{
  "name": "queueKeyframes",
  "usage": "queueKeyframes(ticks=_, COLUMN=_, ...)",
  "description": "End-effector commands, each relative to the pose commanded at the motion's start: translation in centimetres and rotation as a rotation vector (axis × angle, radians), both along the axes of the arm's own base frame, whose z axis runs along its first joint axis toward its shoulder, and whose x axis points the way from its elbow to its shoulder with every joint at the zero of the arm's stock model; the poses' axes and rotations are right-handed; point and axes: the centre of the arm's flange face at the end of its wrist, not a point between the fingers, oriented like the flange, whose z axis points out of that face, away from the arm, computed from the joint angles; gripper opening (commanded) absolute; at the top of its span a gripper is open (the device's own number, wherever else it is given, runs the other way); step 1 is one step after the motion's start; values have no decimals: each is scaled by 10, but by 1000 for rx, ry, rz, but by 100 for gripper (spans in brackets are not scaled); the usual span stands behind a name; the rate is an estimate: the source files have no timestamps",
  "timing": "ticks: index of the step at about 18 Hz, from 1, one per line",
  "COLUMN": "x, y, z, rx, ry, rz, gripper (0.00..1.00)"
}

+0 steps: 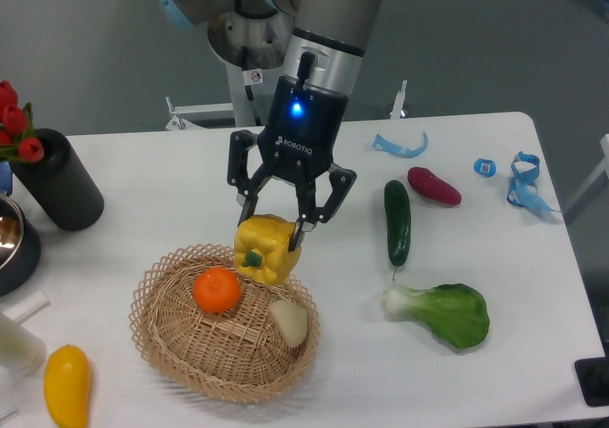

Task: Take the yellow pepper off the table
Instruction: 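Lift the gripped yellow pepper up off the table above the basket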

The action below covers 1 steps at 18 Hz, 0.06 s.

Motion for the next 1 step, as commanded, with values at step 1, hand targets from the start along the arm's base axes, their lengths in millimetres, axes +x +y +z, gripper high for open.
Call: queueKeyframes(ticks=1, x=0, y=0, z=-2, rx=-4, ry=-3, rz=1, gripper=21)
